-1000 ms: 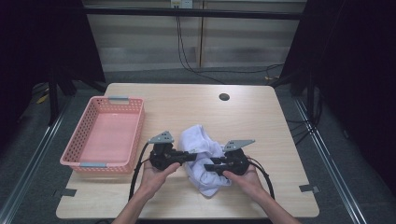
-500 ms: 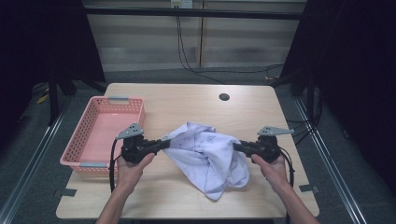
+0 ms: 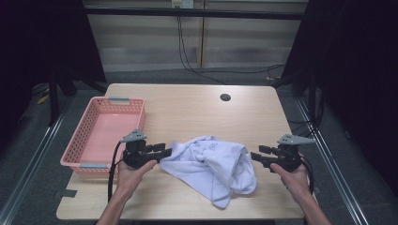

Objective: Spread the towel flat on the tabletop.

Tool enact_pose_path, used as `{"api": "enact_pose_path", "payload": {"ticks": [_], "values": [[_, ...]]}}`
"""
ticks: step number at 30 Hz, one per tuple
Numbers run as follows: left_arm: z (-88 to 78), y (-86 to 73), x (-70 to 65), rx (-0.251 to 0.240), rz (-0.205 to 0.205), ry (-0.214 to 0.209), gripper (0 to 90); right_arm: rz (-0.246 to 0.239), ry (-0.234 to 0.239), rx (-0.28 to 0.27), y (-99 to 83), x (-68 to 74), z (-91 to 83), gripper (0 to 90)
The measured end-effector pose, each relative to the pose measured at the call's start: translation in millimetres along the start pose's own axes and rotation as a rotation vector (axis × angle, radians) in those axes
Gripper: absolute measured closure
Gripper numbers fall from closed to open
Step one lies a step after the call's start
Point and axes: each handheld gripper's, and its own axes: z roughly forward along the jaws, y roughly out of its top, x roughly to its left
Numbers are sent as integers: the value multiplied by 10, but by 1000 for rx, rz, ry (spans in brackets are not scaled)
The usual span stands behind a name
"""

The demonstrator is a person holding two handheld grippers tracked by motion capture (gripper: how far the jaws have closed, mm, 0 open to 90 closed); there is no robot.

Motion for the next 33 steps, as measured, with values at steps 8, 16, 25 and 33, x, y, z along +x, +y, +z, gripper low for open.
{"api": "enact_pose_path", "payload": {"ticks": [8, 16, 25, 33], "values": [[578, -158, -204, 207, 80, -85, 554, -85, 84, -42, 332, 407, 212, 408], [837, -278, -190, 303, 128, -30, 598, -134, 103, 58, 275, 500, 652, 502], [692, -216, -239, 272, 156, -54, 864, -117, 44, 64, 261, 412, 604, 877], [243, 81, -206, 54, 99, -85, 872, -79, -23, -21, 445, 187, 318, 883]]}}
